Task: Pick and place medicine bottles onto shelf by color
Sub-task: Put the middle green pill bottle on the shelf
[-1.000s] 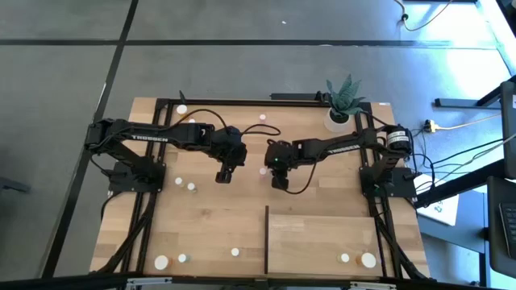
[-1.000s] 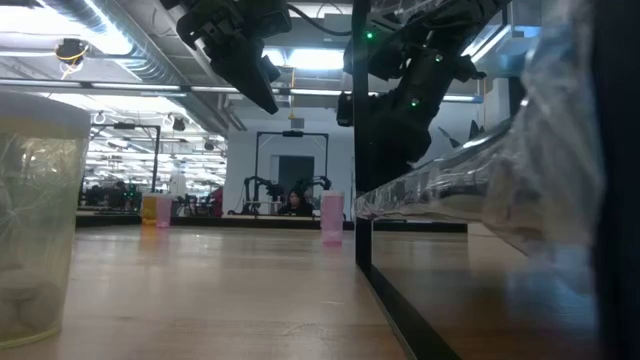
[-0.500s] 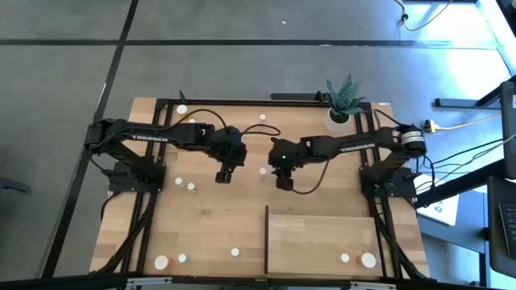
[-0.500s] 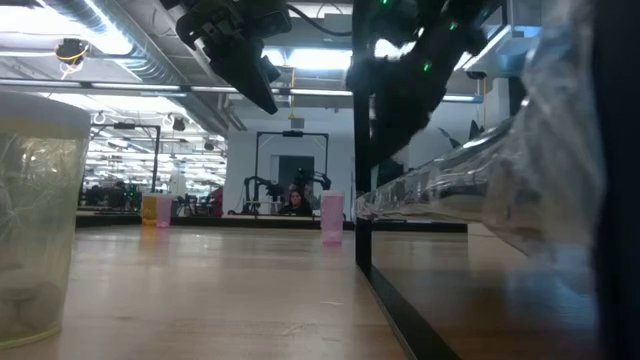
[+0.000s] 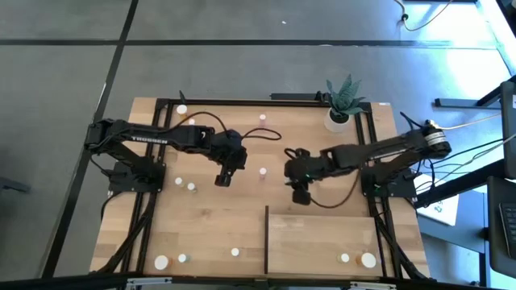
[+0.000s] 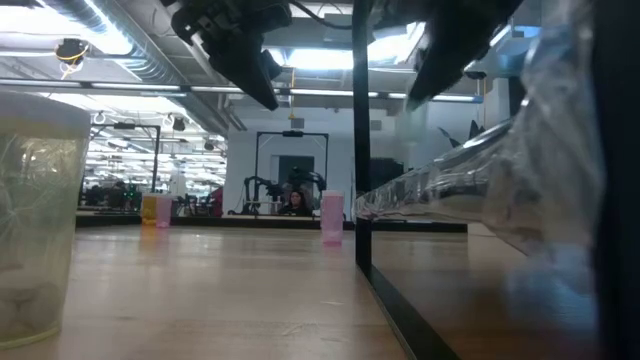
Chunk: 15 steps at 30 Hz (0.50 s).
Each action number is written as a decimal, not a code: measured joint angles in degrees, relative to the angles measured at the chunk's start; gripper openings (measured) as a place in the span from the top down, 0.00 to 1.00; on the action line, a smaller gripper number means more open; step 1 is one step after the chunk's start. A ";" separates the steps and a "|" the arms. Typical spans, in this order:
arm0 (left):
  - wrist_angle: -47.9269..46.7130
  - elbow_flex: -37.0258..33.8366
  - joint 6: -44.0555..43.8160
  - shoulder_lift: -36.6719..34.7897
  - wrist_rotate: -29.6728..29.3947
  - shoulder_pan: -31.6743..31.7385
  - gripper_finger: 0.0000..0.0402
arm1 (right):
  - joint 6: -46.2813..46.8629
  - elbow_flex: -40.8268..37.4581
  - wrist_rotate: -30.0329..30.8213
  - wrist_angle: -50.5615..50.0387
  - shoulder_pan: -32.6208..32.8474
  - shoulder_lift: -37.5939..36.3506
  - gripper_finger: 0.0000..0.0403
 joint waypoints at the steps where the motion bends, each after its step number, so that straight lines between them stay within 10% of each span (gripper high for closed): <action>1: 0.14 0.00 -0.08 0.00 0.00 -0.32 1.00 | 1.05 0.00 -0.01 -0.42 0.98 -0.46 0.69; 15: 10.14 0.00 -1.81 -0.01 -0.07 -8.27 1.00 | 13.08 3.45 0.08 -3.66 15.98 -1.46 0.69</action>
